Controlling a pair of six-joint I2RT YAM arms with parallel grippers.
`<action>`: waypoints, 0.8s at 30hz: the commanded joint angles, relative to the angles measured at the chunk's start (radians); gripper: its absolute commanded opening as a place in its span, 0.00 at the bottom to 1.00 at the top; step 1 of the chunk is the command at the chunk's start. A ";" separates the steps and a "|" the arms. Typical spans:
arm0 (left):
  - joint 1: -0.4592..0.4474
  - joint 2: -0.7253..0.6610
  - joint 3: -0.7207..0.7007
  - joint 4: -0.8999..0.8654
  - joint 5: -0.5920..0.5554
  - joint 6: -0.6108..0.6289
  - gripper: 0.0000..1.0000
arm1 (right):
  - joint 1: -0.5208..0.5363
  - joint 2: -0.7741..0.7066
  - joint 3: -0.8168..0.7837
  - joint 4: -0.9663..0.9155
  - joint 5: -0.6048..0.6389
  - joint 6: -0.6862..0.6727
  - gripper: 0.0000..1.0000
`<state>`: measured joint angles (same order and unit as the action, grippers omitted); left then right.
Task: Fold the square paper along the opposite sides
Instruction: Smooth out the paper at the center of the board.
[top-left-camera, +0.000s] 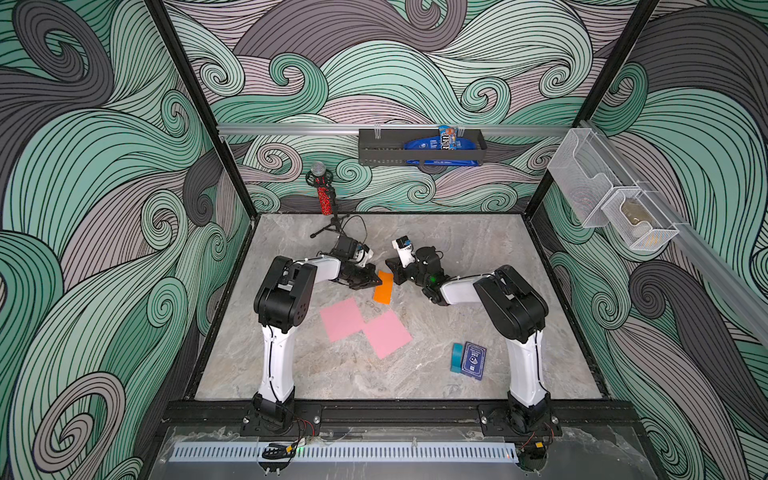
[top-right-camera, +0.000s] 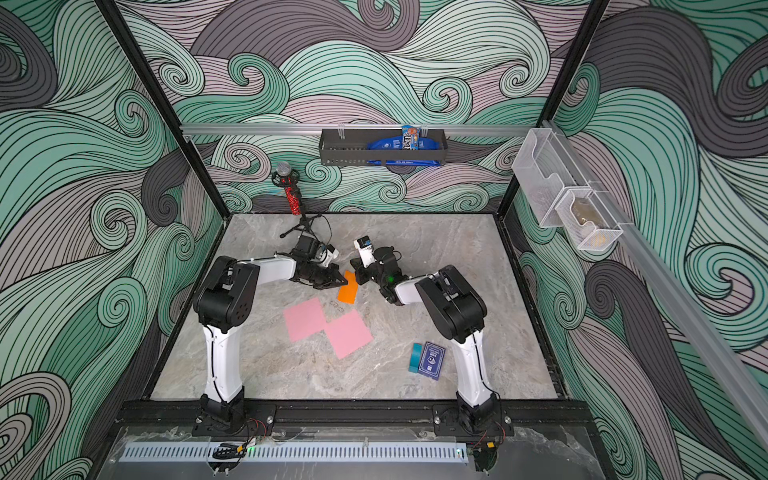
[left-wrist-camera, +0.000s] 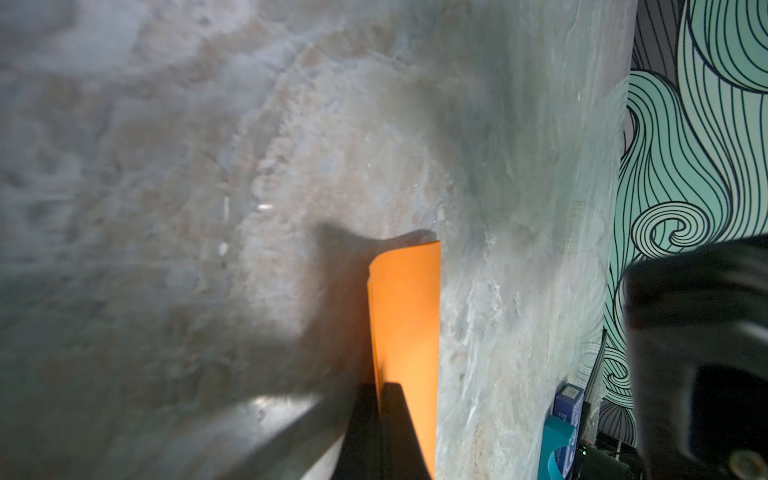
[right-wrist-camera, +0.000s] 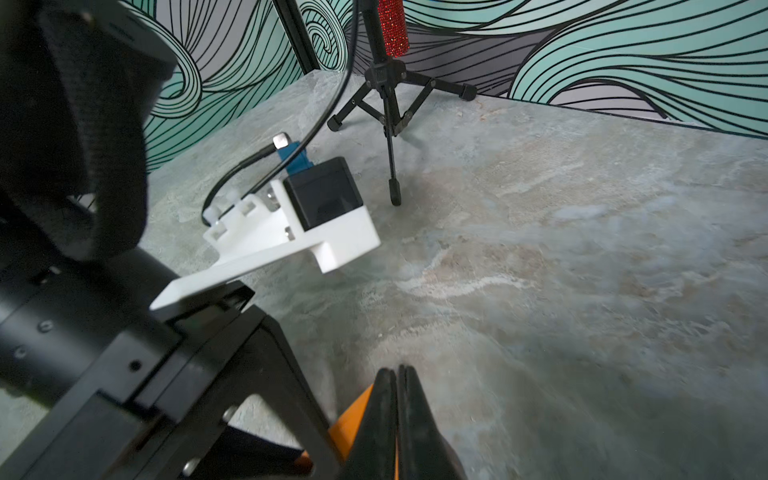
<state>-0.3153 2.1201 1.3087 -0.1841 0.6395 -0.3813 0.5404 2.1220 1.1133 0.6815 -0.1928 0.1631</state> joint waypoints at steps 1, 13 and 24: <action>0.010 0.035 -0.014 -0.046 -0.072 -0.005 0.00 | 0.009 0.035 0.001 -0.073 -0.013 0.040 0.08; 0.014 0.038 -0.009 -0.052 -0.075 -0.004 0.00 | -0.004 0.076 -0.050 -0.079 -0.010 0.032 0.08; 0.016 0.036 -0.009 -0.057 -0.082 0.001 0.00 | -0.041 0.082 -0.035 -0.133 -0.010 0.056 0.08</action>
<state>-0.3153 2.1201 1.3087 -0.1837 0.6388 -0.3897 0.5167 2.1750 1.0801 0.6014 -0.2123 0.2104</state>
